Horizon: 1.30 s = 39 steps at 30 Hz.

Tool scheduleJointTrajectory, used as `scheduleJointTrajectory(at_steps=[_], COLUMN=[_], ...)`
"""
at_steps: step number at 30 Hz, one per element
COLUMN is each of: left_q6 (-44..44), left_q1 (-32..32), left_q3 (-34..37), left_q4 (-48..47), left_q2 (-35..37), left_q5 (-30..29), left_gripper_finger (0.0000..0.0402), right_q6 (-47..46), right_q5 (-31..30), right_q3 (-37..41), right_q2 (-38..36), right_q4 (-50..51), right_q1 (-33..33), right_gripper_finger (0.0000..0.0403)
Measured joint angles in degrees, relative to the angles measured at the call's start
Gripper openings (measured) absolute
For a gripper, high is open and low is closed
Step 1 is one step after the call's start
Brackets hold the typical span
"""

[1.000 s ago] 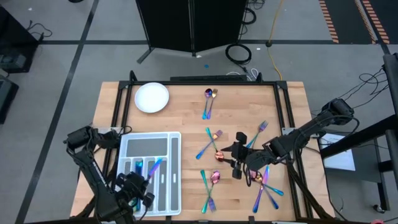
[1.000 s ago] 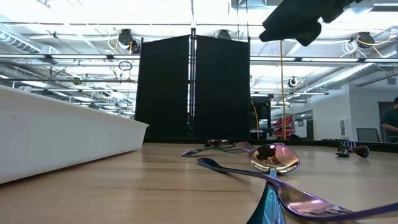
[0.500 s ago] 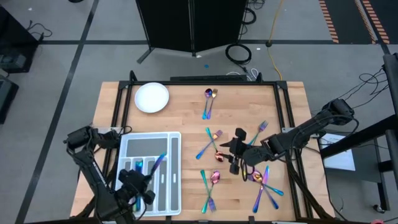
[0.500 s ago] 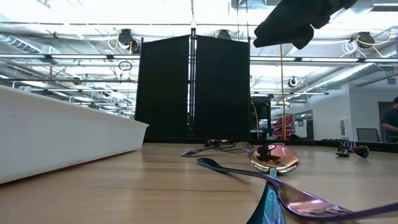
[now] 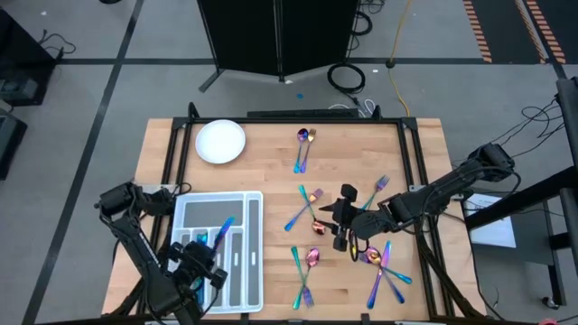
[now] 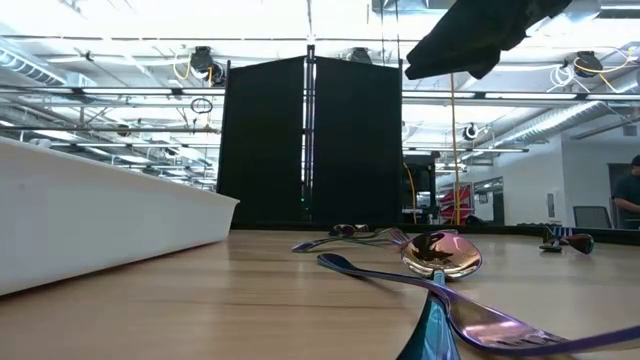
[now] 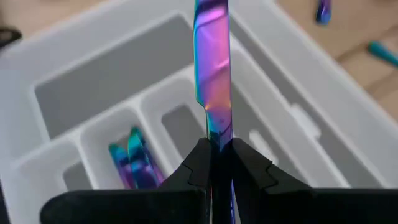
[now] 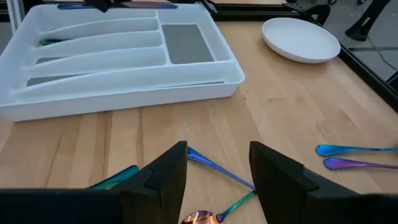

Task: Sort silverware
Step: Put the iridescent blue knife in the silverware tray

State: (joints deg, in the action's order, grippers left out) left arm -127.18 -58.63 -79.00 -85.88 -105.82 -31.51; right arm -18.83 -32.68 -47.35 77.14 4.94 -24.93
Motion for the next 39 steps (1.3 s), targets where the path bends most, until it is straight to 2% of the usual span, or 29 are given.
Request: scheduleJointTrajectory(at_steps=[3, 6, 7, 13, 18, 24, 39], left_q6=[0.93, -0.86, -1.06, -1.58, -2.52, -2.57, -4.34], left_q1=[0.87, 1.45, 1.66, 2.46, 1.69, 1.63, 1.95], left_q3=[0.02, 0.05, 0.12, 1.07, 1.11, 1.11, 0.88], left_q4=[-0.08, -0.06, 0.14, -0.57, -0.99, 1.34, 9.38], left_q2=[0.00, -0.19, -0.50, -6.09, -8.66, -8.66, -10.55], left_q5=[-3.38, -3.20, -1.94, 14.30, 19.84, 22.71, 25.32], left_gripper_finger=[0.0037, 0.0037, 0.0037, 0.0037, 0.0037, 0.0037, 0.0044], right_q6=[0.55, 0.72, 0.72, 0.72, 1.75, 2.83, 3.05], right_q5=[0.01, 0.01, 0.01, -0.01, -0.01, 0.01, 0.01], right_q3=[0.00, 0.00, 0.00, 0.00, 0.00, 0.00, 0.00], right_q2=[0.00, 0.00, 0.00, 0.00, 0.00, 0.00, 0.00], right_q4=[-0.10, -0.57, -0.59, -1.74, -1.78, -1.75, -1.78], right_q1=[0.00, 0.27, 0.49, 0.96, 0.96, 0.96, 0.96], right_gripper_finger=[0.0162, 0.0162, 0.0162, 0.0162, 0.0162, 0.0162, 0.0162])
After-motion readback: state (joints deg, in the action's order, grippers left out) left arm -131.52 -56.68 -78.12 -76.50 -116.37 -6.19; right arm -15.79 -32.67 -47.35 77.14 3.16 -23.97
